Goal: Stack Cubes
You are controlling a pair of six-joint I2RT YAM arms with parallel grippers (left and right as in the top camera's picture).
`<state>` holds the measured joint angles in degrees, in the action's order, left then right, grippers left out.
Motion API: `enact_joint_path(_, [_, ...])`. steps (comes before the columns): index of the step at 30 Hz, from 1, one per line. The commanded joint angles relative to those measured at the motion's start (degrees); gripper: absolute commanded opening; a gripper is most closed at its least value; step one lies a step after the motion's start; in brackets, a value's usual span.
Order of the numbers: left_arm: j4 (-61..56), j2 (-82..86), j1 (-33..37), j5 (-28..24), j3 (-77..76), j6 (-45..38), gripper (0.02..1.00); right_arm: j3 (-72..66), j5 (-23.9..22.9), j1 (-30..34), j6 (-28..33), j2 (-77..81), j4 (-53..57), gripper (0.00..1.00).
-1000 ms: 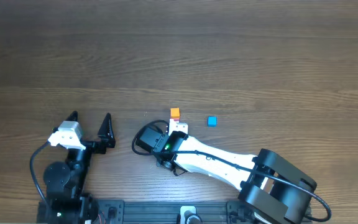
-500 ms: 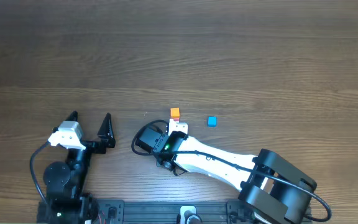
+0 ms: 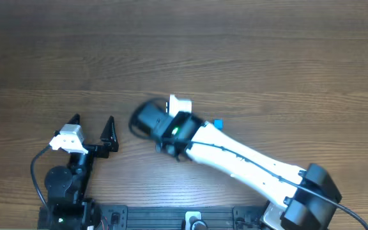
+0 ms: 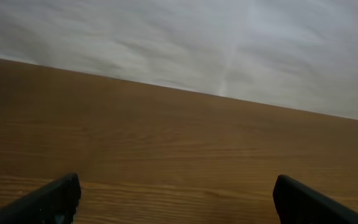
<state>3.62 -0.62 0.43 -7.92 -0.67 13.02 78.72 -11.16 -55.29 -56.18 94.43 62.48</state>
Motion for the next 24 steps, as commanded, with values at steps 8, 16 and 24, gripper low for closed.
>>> enact_joint_path(8, [0.04, 0.46, 0.28, 0.48, 0.33, -0.81, 1.000, 11.10, 1.31, 10.32, 12.63, 5.49, 0.33, 0.012])
enact_joint_path(16, [0.04, 0.46, 0.28, 0.48, 0.33, -0.81, 1.000, 12.13, 2.97, 10.86, 12.57, 10.69, 2.14, 0.012])
enact_joint_path(24, [0.04, 0.46, 0.28, 0.48, 0.33, -0.81, 1.000, 11.98, 3.76, 11.10, 12.52, 11.39, 3.08, 0.009])
